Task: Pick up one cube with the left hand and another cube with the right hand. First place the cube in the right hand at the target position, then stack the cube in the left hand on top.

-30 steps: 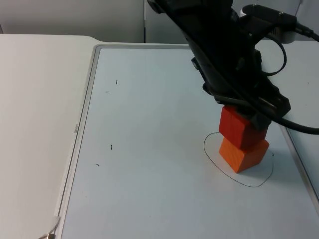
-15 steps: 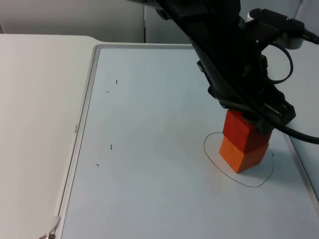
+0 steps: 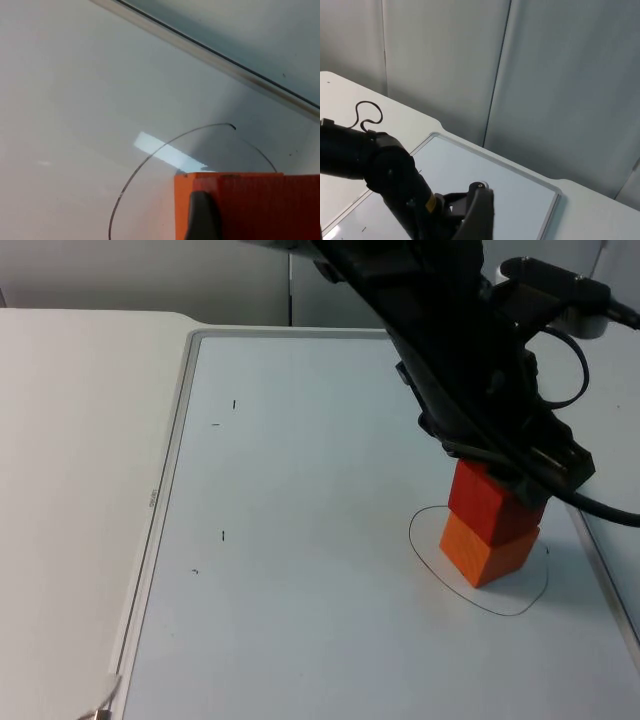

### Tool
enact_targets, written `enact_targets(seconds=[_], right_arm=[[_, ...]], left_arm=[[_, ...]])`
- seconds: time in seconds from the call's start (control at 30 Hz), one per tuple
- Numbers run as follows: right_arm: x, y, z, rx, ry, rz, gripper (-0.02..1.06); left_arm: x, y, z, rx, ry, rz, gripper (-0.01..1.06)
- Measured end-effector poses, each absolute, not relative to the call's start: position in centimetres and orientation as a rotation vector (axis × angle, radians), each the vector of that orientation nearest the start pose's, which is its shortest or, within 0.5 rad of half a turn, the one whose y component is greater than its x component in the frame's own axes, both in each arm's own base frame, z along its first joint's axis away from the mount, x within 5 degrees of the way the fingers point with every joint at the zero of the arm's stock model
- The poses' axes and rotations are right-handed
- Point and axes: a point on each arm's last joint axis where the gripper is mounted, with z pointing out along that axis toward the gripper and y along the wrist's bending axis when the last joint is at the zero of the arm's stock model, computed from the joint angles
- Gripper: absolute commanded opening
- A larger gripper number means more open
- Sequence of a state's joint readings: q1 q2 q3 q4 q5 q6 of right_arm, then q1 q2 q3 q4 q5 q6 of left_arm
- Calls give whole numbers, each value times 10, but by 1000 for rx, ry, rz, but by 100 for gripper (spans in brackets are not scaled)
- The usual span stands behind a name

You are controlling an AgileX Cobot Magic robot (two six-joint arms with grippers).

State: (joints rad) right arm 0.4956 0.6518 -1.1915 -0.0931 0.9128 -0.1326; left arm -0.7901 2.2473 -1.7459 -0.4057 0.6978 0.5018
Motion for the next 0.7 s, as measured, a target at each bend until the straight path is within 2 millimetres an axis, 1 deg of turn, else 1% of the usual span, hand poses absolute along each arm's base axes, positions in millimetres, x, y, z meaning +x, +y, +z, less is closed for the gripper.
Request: enact_targets(seconds=[0.07, 0.1, 0.13, 0.23, 0.27, 0.33, 0.37, 0.7], right_arm=[[70, 30, 464, -575, 1765, 142, 80], [70, 30, 464, -575, 1765, 142, 80], [70, 30, 464, -575, 1765, 140, 80], [70, 30, 464, -575, 1765, 140, 80], [70, 30, 464, -575, 1765, 140, 80], [70, 30, 464, -575, 1765, 140, 80], [70, 30, 464, -575, 1765, 140, 80], [70, 30, 464, -575, 1764, 138, 80]], left_arm=[[327, -363, 161, 1333, 2339, -537, 36], [327, -363, 161, 1333, 2339, -537, 43], [327, -363, 161, 1330, 2341, -538, 43], [327, -363, 161, 1315, 2349, -541, 62], [327, -363, 161, 1310, 2352, -543, 62], [327, -363, 158, 1305, 2366, -546, 73], [327, -363, 158, 1306, 2368, -546, 75], [326, -362, 159, 1305, 2373, -548, 76]])
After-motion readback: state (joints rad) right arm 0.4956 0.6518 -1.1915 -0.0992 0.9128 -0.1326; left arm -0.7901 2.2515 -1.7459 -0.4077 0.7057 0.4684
